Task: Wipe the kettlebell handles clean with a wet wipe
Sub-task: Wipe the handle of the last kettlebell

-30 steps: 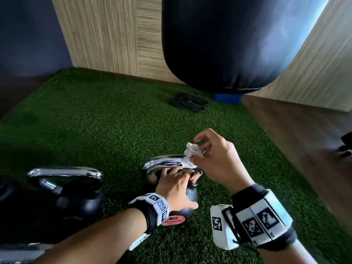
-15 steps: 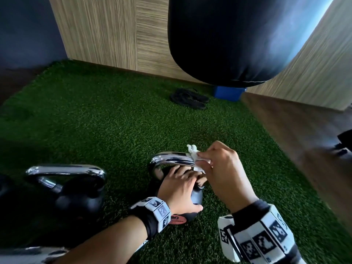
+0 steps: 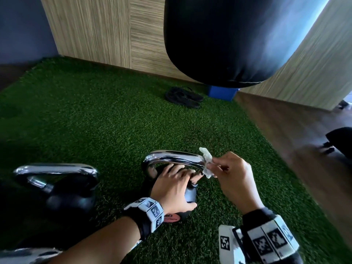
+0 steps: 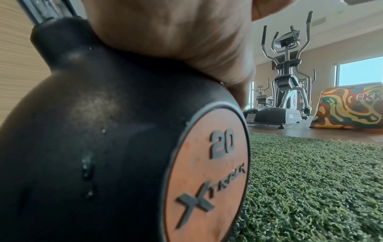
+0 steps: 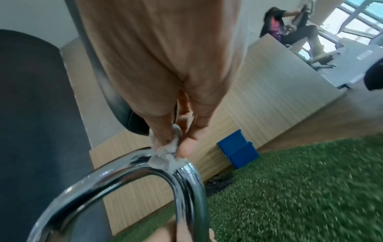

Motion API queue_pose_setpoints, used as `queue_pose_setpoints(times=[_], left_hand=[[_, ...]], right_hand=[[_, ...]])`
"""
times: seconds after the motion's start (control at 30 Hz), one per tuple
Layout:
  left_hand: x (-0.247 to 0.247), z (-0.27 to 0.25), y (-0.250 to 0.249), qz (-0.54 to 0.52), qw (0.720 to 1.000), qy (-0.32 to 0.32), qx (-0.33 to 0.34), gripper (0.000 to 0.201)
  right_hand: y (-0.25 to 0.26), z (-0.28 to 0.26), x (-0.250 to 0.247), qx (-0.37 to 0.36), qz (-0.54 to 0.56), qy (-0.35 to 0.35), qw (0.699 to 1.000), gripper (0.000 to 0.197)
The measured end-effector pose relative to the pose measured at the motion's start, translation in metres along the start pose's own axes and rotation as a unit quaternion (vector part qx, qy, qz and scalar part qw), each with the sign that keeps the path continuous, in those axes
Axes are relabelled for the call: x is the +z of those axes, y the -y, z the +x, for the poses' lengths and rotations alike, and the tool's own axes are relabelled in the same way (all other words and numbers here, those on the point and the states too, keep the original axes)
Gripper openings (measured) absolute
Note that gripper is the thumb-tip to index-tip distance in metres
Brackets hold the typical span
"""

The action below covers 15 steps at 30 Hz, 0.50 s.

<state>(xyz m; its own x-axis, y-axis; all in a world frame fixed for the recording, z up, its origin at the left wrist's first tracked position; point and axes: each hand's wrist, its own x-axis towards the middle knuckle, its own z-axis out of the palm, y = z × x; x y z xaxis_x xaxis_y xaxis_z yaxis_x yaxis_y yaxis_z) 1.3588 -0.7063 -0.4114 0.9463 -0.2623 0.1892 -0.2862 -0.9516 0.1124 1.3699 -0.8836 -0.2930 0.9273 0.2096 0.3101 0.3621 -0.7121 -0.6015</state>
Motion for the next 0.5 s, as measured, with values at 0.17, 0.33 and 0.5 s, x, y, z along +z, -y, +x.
queue_pose_setpoints(times=[0.17,0.33,0.5], left_hand=[[0.0,-0.003,-0.001,-0.001,1.0,-0.007,-0.001,0.098],[-0.003,-0.005,-0.003,0.024,1.0,-0.005,0.005,0.102],[-0.01,-0.008,-0.003,0.007,0.999,0.03,0.007,0.111]], right_hand=[[-0.022,-0.003,0.01,0.052,0.146,0.002,0.988,0.013],[-0.039,-0.01,0.015,0.143,0.341,0.056,0.927,0.012],[-0.053,-0.013,0.026,0.156,0.416,0.06,0.894,0.012]])
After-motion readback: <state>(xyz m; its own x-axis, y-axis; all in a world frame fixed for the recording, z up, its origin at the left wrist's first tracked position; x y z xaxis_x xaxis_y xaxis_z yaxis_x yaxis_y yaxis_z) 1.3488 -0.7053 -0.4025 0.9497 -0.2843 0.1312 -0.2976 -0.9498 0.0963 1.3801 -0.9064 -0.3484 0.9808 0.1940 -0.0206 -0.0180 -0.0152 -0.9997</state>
